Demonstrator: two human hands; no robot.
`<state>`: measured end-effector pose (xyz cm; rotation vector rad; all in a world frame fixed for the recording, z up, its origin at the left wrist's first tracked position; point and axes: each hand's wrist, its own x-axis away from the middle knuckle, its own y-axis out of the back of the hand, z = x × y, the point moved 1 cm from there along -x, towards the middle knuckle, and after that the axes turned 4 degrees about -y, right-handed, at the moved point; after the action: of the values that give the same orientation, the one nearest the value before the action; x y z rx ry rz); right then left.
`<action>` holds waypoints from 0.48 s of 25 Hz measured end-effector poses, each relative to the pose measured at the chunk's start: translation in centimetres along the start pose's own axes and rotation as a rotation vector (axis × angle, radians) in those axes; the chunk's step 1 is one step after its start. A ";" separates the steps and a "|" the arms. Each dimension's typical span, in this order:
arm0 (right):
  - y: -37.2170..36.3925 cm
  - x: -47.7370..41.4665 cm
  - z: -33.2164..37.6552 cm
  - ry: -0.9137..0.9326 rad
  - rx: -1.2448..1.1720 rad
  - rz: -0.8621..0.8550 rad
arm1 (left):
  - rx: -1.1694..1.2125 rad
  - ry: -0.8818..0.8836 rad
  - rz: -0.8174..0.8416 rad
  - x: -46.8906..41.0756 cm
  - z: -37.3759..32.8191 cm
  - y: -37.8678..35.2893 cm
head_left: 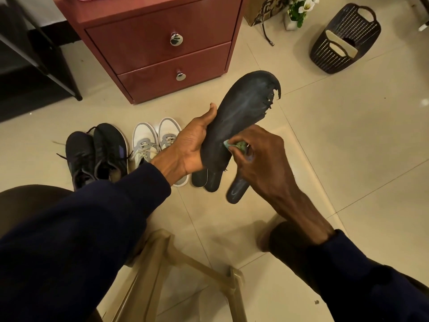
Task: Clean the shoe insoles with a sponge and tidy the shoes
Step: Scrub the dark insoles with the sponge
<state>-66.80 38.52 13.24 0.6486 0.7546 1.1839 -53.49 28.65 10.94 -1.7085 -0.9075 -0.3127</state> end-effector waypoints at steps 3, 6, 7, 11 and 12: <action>-0.7 1.2 1.6 0.013 -0.113 0.064 | 0.096 0.004 0.027 0.1 0.2 -0.4; -1.2 1.6 2.9 0.092 -0.208 0.155 | 0.209 -0.030 0.036 0.3 -0.1 -0.3; -1.1 1.3 2.3 0.062 -0.166 0.115 | 0.228 -0.046 0.040 0.4 -0.3 -0.4; -0.7 1.0 0.6 -0.006 -0.076 -0.005 | 0.206 -0.053 0.027 0.5 -0.5 -0.8; -0.9 1.2 1.1 0.035 -0.124 0.039 | 0.215 -0.051 0.027 0.6 -0.4 -0.8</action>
<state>-65.20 39.40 12.93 0.5431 0.6951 1.2700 -53.55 28.54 11.99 -1.5346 -0.9201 -0.1484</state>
